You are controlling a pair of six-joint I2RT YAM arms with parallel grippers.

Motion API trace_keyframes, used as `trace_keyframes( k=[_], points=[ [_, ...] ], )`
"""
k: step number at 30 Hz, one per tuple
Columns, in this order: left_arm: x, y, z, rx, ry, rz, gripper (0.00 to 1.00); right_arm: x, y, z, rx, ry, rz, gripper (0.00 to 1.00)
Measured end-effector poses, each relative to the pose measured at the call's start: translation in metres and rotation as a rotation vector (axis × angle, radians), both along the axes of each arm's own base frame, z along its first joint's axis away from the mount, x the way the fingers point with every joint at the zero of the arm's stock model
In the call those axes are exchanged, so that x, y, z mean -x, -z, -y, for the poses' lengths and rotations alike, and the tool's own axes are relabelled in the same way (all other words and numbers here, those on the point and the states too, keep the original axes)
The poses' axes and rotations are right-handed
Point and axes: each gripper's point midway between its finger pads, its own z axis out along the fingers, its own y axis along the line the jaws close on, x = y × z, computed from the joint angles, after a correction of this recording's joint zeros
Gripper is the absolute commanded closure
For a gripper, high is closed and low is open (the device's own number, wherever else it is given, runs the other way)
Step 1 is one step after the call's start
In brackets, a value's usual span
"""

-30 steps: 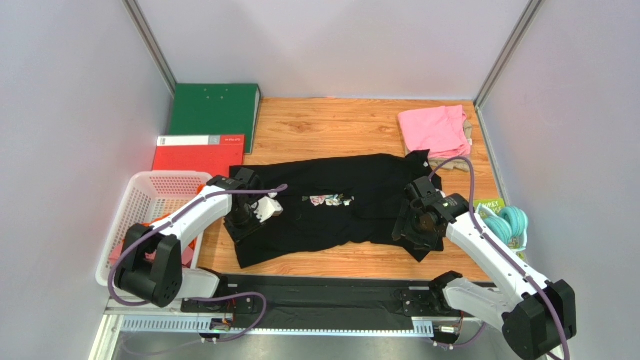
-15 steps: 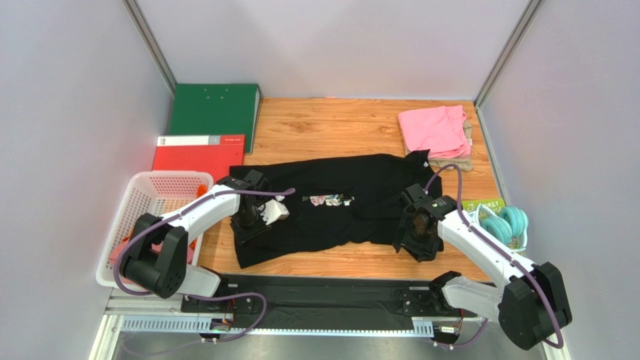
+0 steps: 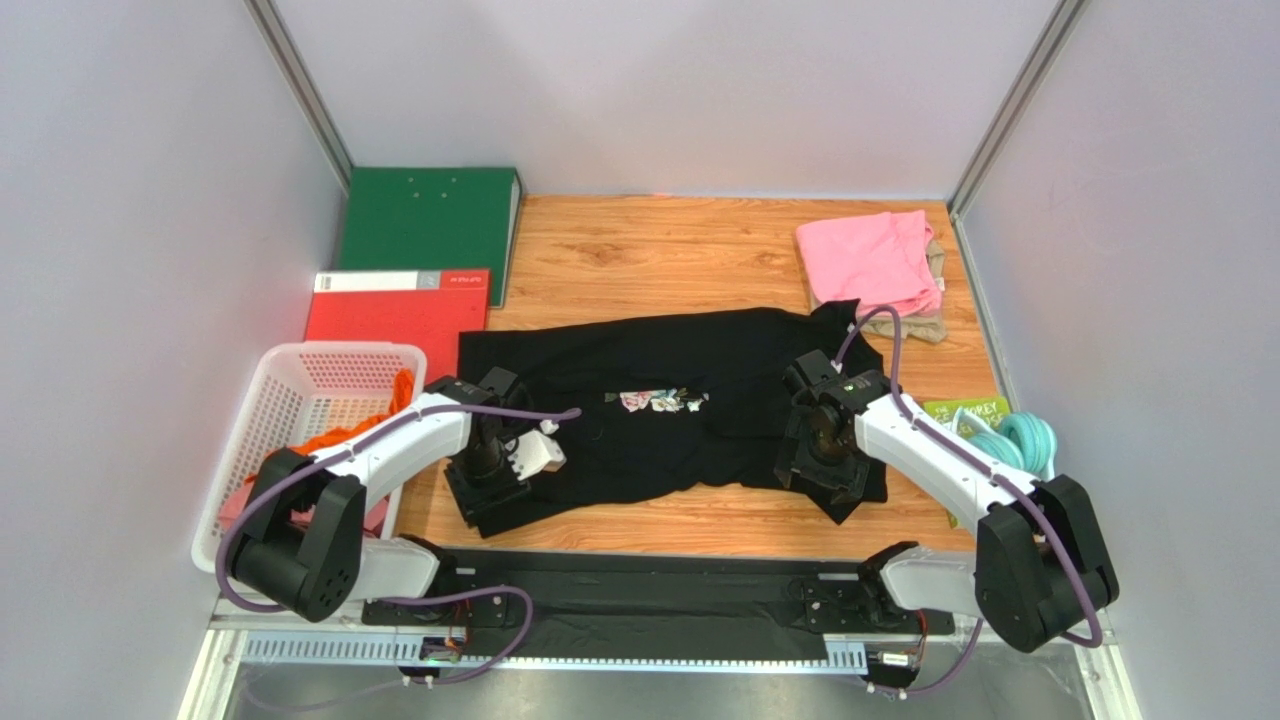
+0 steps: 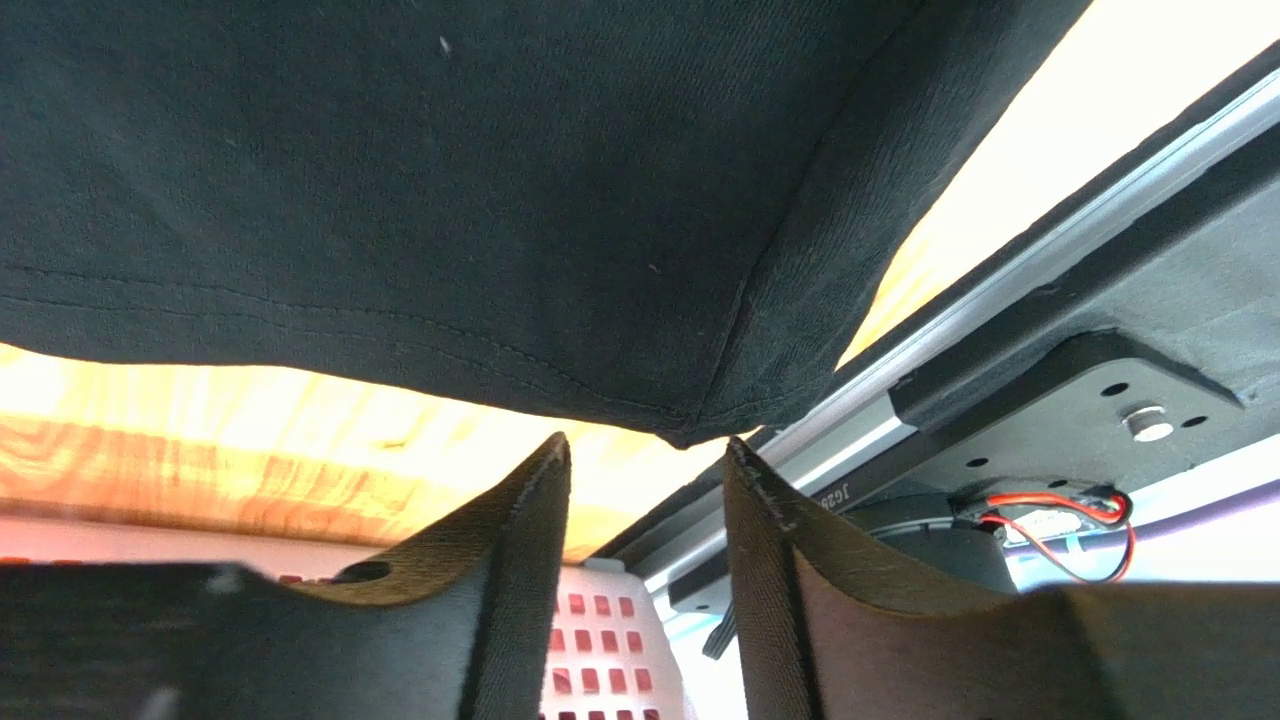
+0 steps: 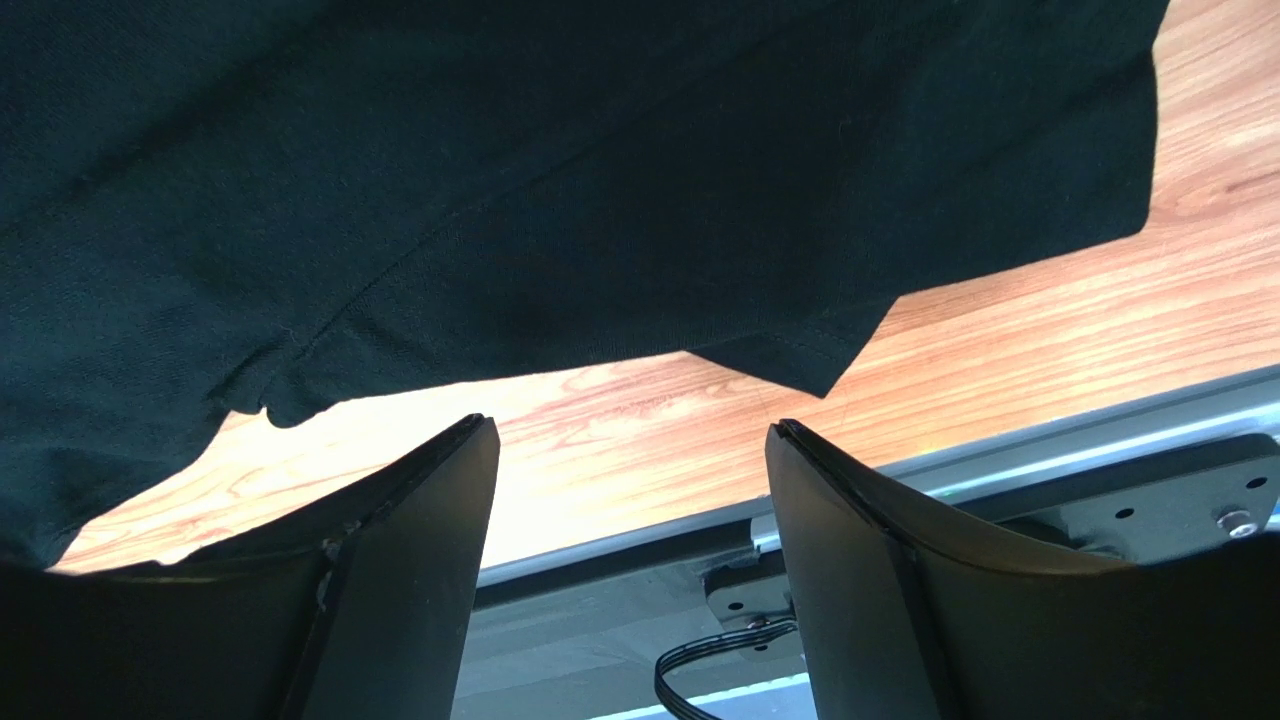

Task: Fold and stack the t-shirts
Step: Grap the side of the flattened tshirt closest away from the robot with both arms

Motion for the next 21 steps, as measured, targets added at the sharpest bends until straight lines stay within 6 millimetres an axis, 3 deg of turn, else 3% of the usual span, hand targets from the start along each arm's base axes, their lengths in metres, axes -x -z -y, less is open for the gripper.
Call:
trace_keyframes(
  k=[6,12,17,21],
  points=[
    [-0.004,-0.004,0.000,-0.010,-0.008,0.012,0.42,-0.004,0.001,0.000,0.006,-0.006,0.006,0.27],
    [-0.026,-0.014,0.020,0.021,-0.013,0.021,0.36,-0.007,0.002,-0.002,0.001,-0.005,0.015,0.27],
    [-0.019,-0.009,0.026,0.019,-0.026,-0.039,0.36,-0.008,0.001,-0.001,0.001,-0.007,0.017,0.26],
    [-0.019,-0.016,0.026,0.010,-0.051,-0.044,0.39,-0.009,0.001,0.001,0.001,-0.007,0.019,0.26]
  ],
)
